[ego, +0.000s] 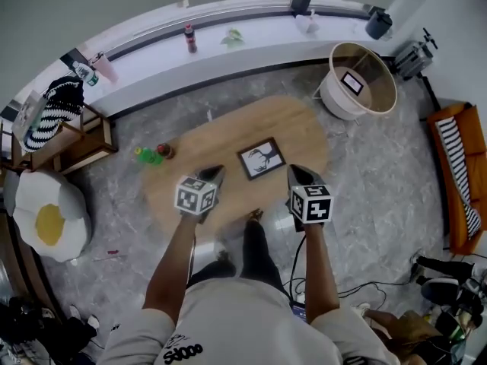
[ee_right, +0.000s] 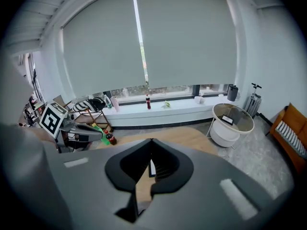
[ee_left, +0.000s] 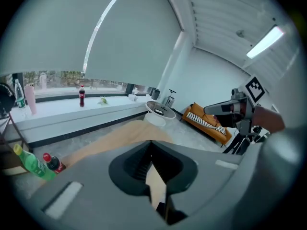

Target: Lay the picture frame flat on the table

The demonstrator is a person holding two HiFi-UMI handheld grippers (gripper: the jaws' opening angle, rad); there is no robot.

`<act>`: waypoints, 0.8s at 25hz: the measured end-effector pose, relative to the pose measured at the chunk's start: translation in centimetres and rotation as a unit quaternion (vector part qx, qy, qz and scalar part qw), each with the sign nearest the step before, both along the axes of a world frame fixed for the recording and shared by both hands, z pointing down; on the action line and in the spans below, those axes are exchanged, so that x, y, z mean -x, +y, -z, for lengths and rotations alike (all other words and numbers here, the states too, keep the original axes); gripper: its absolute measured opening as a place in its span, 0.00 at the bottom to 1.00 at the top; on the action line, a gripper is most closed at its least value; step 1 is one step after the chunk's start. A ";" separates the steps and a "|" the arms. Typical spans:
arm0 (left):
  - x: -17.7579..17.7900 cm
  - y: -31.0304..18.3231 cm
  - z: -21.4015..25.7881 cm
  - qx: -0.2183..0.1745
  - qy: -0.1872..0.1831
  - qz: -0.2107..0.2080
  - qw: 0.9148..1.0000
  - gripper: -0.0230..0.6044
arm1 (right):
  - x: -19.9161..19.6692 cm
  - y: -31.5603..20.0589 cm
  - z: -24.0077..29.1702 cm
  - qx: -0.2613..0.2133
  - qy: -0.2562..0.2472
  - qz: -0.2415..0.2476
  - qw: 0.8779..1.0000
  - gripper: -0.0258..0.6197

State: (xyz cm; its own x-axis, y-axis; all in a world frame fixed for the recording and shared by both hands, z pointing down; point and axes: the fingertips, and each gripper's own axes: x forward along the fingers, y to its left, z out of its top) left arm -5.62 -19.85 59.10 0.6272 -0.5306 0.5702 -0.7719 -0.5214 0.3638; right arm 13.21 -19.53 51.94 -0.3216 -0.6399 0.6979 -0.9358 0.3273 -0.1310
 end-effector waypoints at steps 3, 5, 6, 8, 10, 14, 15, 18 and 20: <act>0.4 0.9 2.5 -0.032 -0.010 0.003 0.999 0.05 | 0.5 1.3 2.3 -0.024 -0.001 -0.001 1.000 0.04; 0.6 1.5 4.3 -0.053 -0.006 0.005 0.999 0.05 | 0.7 2.3 3.8 -0.038 0.000 0.002 0.999 0.05; 0.6 1.8 5.2 -0.063 -0.002 0.003 0.998 0.05 | 0.8 2.7 4.4 -0.044 0.000 0.003 0.999 0.04; 0.4 2.5 7.1 -0.090 0.006 -0.003 0.996 0.05 | 1.0 3.6 5.8 -0.057 0.000 0.004 0.998 0.04; 0.4 3.2 9.4 -0.128 0.007 -0.011 0.992 0.05 | 1.2 4.5 7.3 -0.072 -0.001 0.005 0.997 0.04; 0.4 5.0 13.0 -0.185 0.007 -0.023 0.983 0.05 | 1.8 6.5 10.0 -0.100 -0.001 0.009 0.995 0.05; 0.5 5.5 13.8 -0.191 0.007 -0.025 0.981 0.05 | 2.0 7.1 10.6 -0.106 -0.001 0.011 0.994 0.05; 1.0 7.2 16.2 -0.200 0.015 -0.023 0.979 0.05 | 2.6 8.7 12.6 -0.126 -0.002 0.015 0.992 0.05; 1.3 8.1 17.9 -0.213 0.014 -0.019 0.977 0.05 | 2.8 9.6 13.8 -0.139 -0.002 0.017 0.990 0.05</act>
